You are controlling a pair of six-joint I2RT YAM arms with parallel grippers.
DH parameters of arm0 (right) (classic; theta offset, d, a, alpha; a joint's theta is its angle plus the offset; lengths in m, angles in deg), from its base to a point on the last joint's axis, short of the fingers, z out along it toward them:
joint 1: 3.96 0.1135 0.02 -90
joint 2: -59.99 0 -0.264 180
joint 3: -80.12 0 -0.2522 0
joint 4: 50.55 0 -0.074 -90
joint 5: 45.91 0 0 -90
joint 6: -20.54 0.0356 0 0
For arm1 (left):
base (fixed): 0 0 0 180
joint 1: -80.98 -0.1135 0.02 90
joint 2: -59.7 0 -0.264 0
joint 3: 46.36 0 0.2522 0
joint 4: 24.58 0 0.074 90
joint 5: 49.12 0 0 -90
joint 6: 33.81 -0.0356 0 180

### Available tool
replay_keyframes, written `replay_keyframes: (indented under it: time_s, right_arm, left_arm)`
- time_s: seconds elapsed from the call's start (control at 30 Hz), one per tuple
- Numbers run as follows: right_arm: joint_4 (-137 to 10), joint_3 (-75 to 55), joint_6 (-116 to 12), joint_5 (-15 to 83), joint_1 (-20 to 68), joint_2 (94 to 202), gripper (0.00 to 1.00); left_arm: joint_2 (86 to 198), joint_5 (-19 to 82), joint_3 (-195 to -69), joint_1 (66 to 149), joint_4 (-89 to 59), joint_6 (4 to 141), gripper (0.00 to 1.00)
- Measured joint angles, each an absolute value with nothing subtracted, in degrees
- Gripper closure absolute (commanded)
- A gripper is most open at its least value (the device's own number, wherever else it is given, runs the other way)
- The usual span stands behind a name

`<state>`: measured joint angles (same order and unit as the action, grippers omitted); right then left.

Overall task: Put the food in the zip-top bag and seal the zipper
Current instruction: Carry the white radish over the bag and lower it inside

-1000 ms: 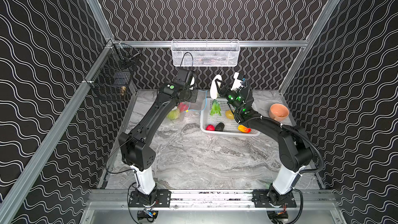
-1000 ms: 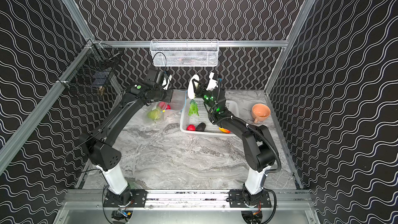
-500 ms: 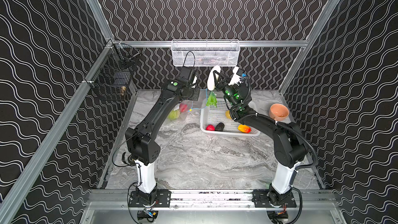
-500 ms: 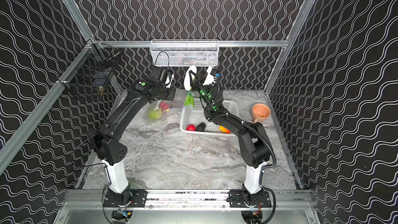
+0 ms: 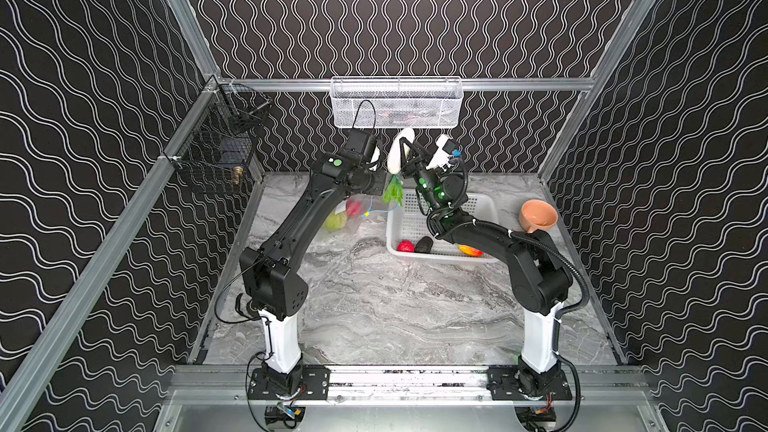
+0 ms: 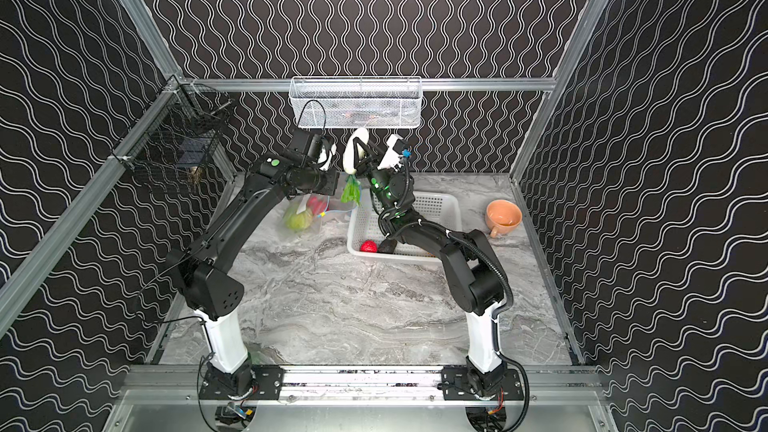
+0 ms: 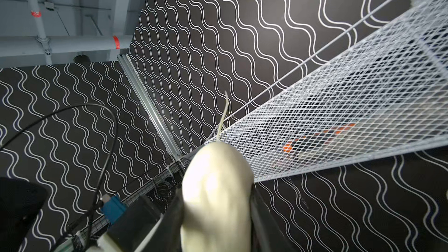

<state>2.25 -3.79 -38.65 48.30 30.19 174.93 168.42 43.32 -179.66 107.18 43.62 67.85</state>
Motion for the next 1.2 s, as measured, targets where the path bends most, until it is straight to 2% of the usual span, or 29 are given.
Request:
replay_keyframes:
  time_s: [0.53, 1.1, 1.2]
  right_arm:
    - [7.76, -2.55, -41.01, 52.13, 33.07, 180.04, 1.00]
    - [10.56, -10.00, -42.10, 54.25, 36.24, 179.41, 1.00]
    - [10.74, -10.72, -42.54, 54.25, 36.96, 179.37, 0.96]
  left_arm:
    - [170.59, 43.28, -184.32, 106.61, 45.19, 67.80, 1.00]
    - [172.45, 41.27, -186.66, 103.22, 46.26, 68.44, 1.00]
    - [172.58, 40.65, -186.92, 103.22, 46.28, 68.61, 1.00]
